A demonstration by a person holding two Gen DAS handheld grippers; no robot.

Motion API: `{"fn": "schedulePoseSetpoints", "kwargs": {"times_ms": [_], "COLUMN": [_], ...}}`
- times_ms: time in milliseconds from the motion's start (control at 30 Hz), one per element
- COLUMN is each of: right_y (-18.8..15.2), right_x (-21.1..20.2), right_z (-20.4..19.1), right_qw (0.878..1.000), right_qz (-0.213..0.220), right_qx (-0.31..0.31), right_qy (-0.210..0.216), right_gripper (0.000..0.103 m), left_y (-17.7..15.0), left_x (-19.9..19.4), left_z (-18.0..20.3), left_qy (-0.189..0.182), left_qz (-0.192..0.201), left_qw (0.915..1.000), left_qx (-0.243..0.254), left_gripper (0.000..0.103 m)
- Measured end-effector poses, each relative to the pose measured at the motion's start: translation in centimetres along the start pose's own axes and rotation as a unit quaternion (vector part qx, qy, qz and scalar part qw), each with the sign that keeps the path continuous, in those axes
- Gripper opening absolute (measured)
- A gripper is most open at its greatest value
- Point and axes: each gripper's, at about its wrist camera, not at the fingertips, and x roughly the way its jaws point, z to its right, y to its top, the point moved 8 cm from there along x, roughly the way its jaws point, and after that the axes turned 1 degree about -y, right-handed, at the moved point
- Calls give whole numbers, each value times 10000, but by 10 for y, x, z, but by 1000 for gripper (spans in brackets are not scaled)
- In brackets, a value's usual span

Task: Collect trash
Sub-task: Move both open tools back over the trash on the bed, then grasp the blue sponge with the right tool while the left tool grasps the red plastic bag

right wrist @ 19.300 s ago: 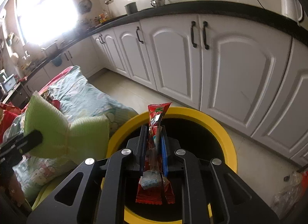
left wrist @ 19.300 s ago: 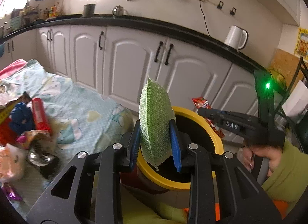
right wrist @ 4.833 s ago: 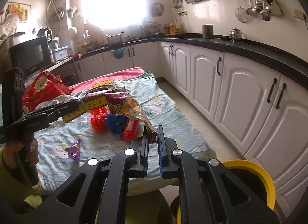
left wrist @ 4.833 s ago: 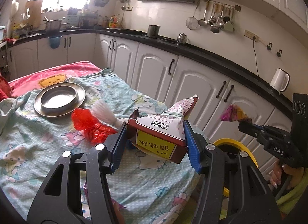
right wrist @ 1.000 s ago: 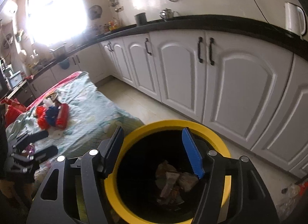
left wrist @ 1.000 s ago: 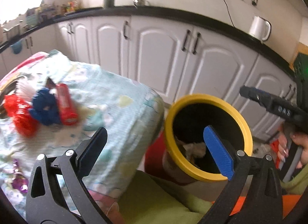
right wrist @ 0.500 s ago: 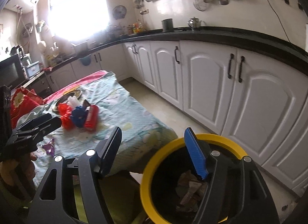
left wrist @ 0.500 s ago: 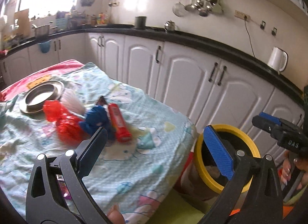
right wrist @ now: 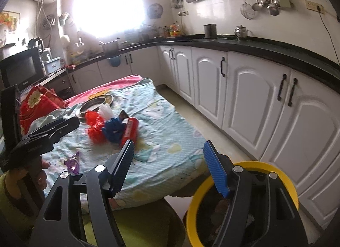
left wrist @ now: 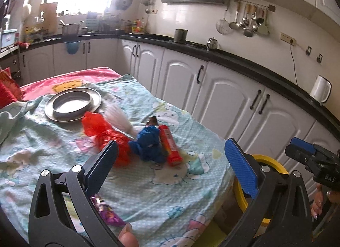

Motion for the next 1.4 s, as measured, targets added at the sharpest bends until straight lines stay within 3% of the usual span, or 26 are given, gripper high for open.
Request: {"fn": "schedulePoseSetpoints", "kwargs": {"times_ms": [600, 1033, 1400], "right_y": [9, 17, 26], "right_x": [27, 82, 146], "right_z": [-70, -111, -130], "right_qw": [9964, 9890, 9830], "right_qz": [4, -188, -563], "right_qx": [-669, -1143, -1321], "right_qy": [526, 924, 1141], "right_gripper": [65, 65, 55], "left_y": [9, -4, -21], "left_x": [-11, -1, 26], "left_z": [-60, -110, -125], "left_qy": [415, 530, 153], "left_qz": [160, -118, -570], "left_qw": [9978, 9937, 9893], "left_qx": [-486, -984, -1332], "left_gripper": [92, 92, 71]}}
